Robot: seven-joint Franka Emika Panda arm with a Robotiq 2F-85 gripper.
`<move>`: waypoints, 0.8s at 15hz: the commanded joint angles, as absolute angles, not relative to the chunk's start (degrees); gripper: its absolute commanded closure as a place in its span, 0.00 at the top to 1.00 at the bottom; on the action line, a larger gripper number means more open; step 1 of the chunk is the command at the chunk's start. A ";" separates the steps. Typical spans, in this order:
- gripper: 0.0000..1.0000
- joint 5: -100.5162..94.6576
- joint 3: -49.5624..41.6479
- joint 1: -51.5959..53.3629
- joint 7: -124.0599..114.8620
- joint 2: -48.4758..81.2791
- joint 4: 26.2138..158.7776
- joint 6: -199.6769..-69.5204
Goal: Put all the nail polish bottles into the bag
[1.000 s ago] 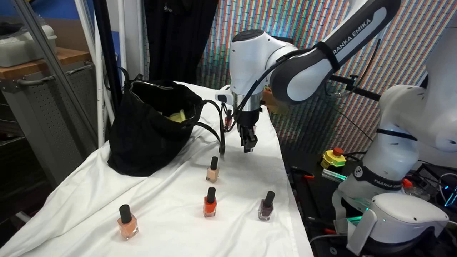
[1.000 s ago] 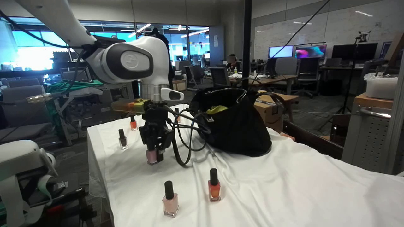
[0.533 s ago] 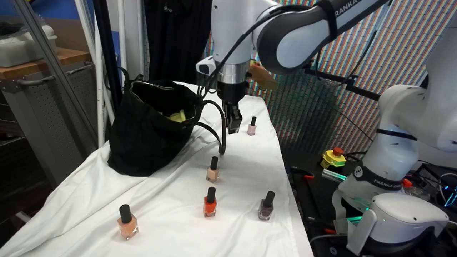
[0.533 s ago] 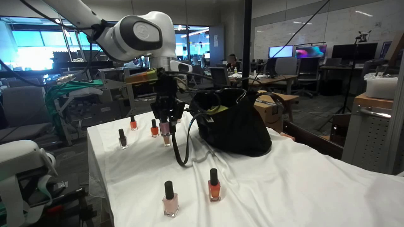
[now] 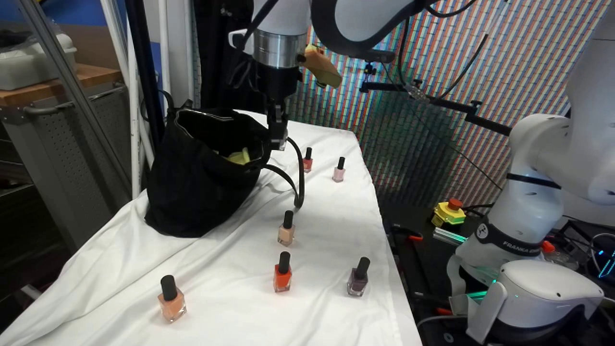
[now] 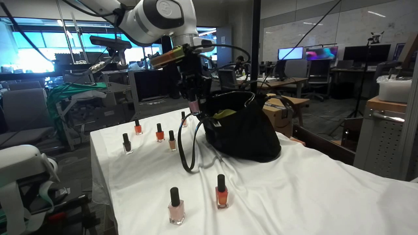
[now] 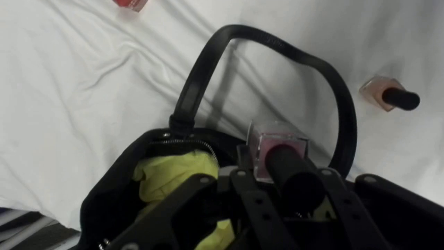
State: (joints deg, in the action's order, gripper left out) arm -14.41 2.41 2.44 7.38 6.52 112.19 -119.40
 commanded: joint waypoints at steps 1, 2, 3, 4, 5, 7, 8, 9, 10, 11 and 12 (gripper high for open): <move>0.17 -14.61 2.35 2.88 5.61 12.40 102.73 -118.43; 0.17 -14.47 2.31 2.92 5.36 13.85 100.89 -118.83; 0.17 -14.54 2.14 2.89 4.86 15.61 98.87 -119.49; 0.17 -14.23 2.12 2.94 4.35 16.94 97.27 -119.93; 0.17 -13.95 2.02 2.91 3.91 18.43 95.50 -120.19; 0.17 -13.98 1.80 3.02 2.78 20.66 92.96 -120.93; 0.17 -14.02 1.64 3.06 2.11 21.62 92.04 -121.72; 0.18 -13.95 1.53 3.13 1.51 22.35 91.19 -121.80; 0.52 -14.20 1.38 3.25 1.08 22.93 90.45 -121.90; 0.66 -13.99 1.37 3.20 1.11 22.79 90.20 -121.69; 0.72 -13.85 1.37 3.18 1.06 22.93 89.98 -121.84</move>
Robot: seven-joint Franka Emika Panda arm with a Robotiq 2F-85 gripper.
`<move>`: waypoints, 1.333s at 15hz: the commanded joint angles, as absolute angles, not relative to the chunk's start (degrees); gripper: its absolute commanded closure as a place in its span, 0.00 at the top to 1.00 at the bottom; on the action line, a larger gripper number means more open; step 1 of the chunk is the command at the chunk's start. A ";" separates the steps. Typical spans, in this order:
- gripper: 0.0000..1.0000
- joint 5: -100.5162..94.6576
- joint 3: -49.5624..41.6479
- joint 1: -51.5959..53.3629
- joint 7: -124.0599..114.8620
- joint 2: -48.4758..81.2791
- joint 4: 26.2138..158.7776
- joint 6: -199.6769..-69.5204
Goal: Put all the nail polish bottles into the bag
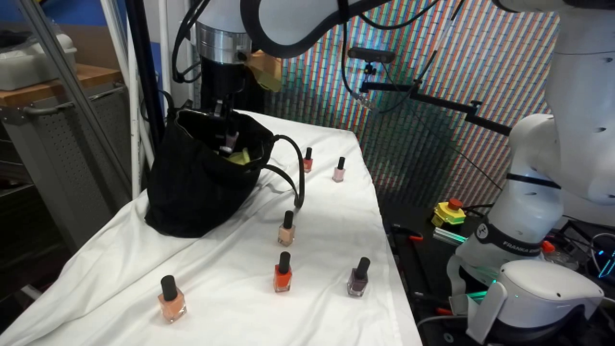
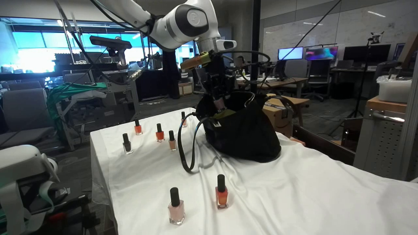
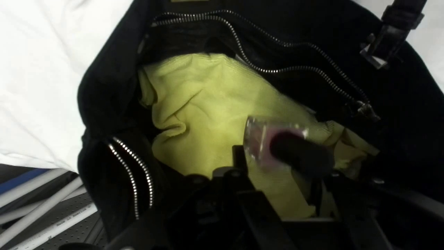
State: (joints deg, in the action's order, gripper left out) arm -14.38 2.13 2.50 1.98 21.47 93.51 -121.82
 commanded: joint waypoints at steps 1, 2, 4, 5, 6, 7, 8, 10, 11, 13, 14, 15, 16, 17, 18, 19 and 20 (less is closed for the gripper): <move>0.78 -14.10 1.28 3.22 0.92 22.52 90.22 -122.07; 0.84 -14.23 1.24 3.22 1.03 22.31 90.14 -121.91; 0.98 -14.20 1.12 3.18 0.76 21.97 90.03 -121.69; 1.00 -14.10 1.07 3.18 0.67 21.56 90.16 -120.75; 1.00 -13.96 1.00 3.25 0.12 21.24 90.36 -120.25; 1.00 -13.81 0.99 3.32 -0.30 20.62 90.97 -119.58; 1.00 -13.71 0.99 3.39 -0.94 20.01 91.71 -119.24; 1.00 -13.75 1.00 3.64 -2.55 18.69 93.39 -118.25; 1.00 -13.56 1.15 3.73 -3.10 17.87 94.39 -117.52; 1.00 -13.87 1.19 4.29 -5.37 16.26 96.57 -117.02; 1.00 -13.78 1.29 4.46 -6.14 15.54 97.43 -116.75; 1.00 -13.89 1.40 4.77 -7.13 14.60 98.66 -116.64; 1.00 -13.76 1.51 5.07 -8.20 13.70 99.65 -116.24; 1.00 -13.99 1.60 5.46 -9.55 12.60 101.21 -116.38; 1.00 -14.24 1.71 5.79 -10.60 11.51 102.73 -116.34; 1.00 -14.34 1.84 6.07 -11.68 10.30 104.49 -116.20; 1.00 -14.21 2.02 6.23 -12.15 9.30 105.87 -116.10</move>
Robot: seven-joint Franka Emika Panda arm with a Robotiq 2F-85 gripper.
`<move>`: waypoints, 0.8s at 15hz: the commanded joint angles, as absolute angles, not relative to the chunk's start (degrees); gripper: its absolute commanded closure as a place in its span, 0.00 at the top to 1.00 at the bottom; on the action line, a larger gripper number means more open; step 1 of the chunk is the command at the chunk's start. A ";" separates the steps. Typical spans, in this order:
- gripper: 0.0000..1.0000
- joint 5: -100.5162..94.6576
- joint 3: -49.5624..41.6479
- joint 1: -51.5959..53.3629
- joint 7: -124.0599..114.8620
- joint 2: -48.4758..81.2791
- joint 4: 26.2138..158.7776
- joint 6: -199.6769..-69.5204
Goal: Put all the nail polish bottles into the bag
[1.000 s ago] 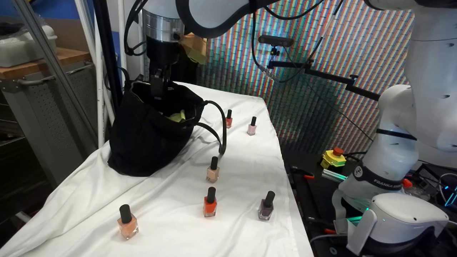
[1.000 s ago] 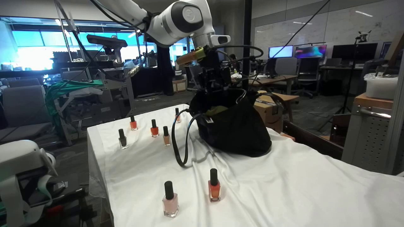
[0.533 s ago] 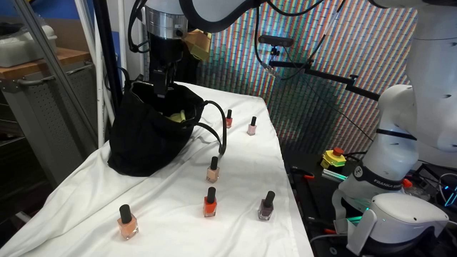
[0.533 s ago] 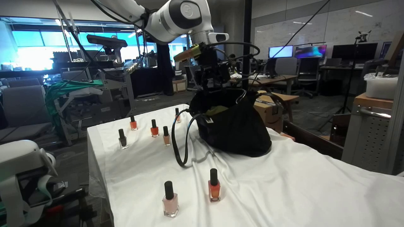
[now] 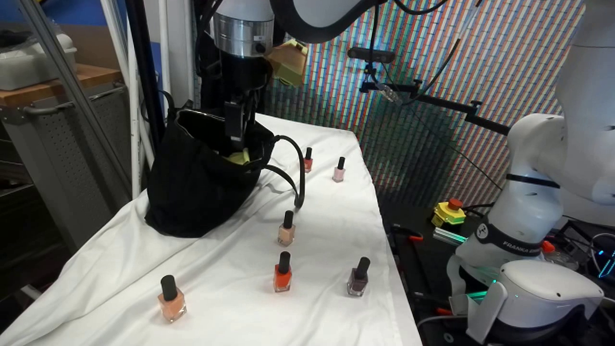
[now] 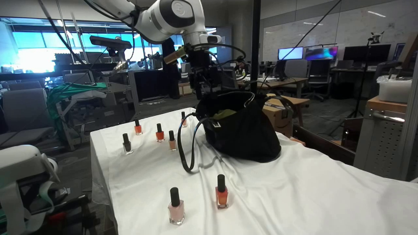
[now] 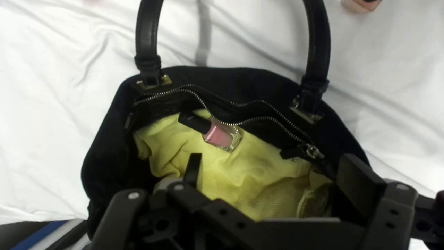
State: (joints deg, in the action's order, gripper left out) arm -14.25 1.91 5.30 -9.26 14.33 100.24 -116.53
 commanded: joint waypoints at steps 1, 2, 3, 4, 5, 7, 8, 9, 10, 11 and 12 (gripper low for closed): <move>1.00 -14.21 2.21 6.48 -13.14 8.14 107.78 -115.96; 1.00 -13.97 2.44 6.59 -13.60 7.19 109.24 -115.72; 1.00 -13.64 2.72 6.62 -13.77 5.97 111.32 -115.80; 1.00 -13.66 2.92 6.66 -14.14 5.01 112.85 -115.81; 1.00 -13.51 3.15 6.67 -14.38 3.86 114.73 -116.07; 1.00 -13.26 3.67 6.74 -14.68 2.08 117.59 -116.25; 1.00 -12.93 3.96 6.75 -14.75 1.31 118.90 -116.31; 1.00 -12.57 4.27 6.78 -14.70 0.66 120.30 -116.69; 1.00 -12.47 4.57 6.86 -15.02 0.16 121.40 -116.92; 1.00 -12.03 4.90 6.91 -15.19 -0.18 122.33 -117.13; 1.00 -11.44 5.28 7.00 -15.49 -0.38 123.29 -117.53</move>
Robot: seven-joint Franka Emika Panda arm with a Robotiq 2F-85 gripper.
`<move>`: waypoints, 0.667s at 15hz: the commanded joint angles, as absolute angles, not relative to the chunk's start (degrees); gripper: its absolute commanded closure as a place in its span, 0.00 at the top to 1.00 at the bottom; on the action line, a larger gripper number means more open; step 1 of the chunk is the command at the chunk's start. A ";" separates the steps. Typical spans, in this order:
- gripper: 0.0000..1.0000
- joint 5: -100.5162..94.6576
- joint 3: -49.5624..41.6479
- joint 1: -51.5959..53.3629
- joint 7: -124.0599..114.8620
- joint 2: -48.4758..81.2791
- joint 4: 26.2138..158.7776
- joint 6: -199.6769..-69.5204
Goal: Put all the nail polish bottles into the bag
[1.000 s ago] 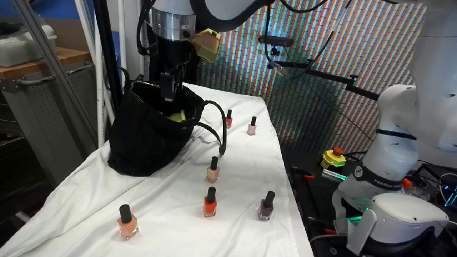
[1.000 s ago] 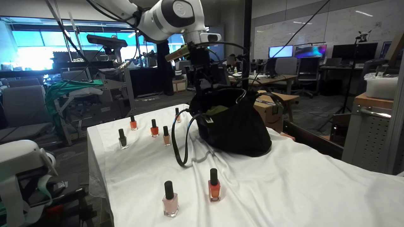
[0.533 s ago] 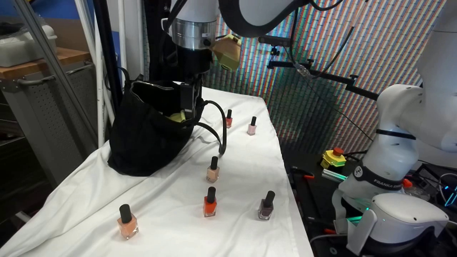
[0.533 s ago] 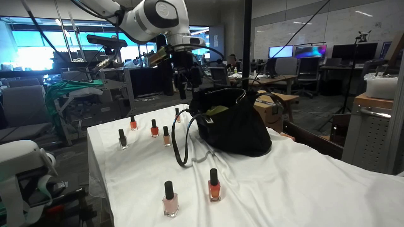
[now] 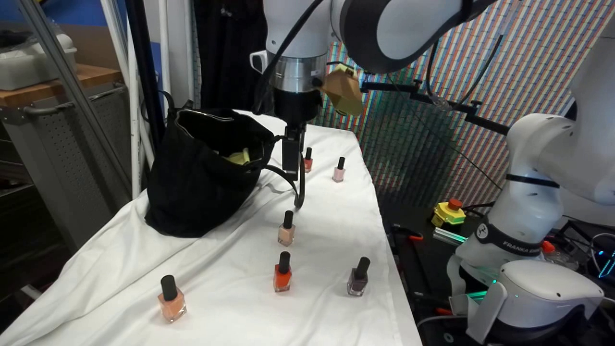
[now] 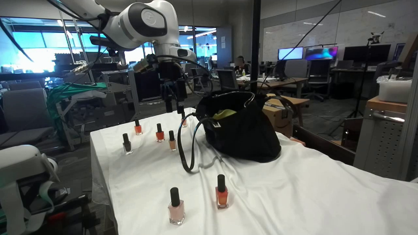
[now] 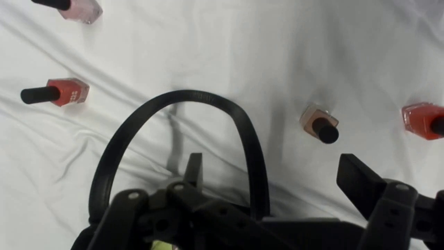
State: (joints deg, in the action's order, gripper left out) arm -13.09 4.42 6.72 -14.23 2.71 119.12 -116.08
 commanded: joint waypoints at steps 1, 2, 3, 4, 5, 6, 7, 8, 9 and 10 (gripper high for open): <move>1.00 -10.77 5.70 7.17 -15.66 -0.26 124.01 -117.71; 1.00 -10.36 6.08 7.32 -16.25 -0.23 124.69 -118.01; 1.00 -9.91 6.57 7.58 -16.57 0.15 125.29 -118.40; 1.00 -9.45 6.94 7.75 -16.70 0.32 125.84 -118.66; 1.00 -9.22 7.35 8.02 -17.14 0.64 126.41 -119.31; 1.00 -8.96 7.69 8.24 -17.49 0.96 126.84 -119.99; 1.00 -9.05 8.01 8.46 -18.14 1.33 127.00 -120.42; 1.00 -9.41 8.25 8.67 -18.71 1.80 127.19 -120.95; 1.00 -9.41 8.41 8.87 -18.86 2.44 127.20 -121.37; 1.00 -9.65 8.44 9.03 -19.55 2.82 127.28 -122.29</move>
State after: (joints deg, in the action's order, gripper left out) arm -9.78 8.13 8.48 -17.65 2.28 126.66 -119.63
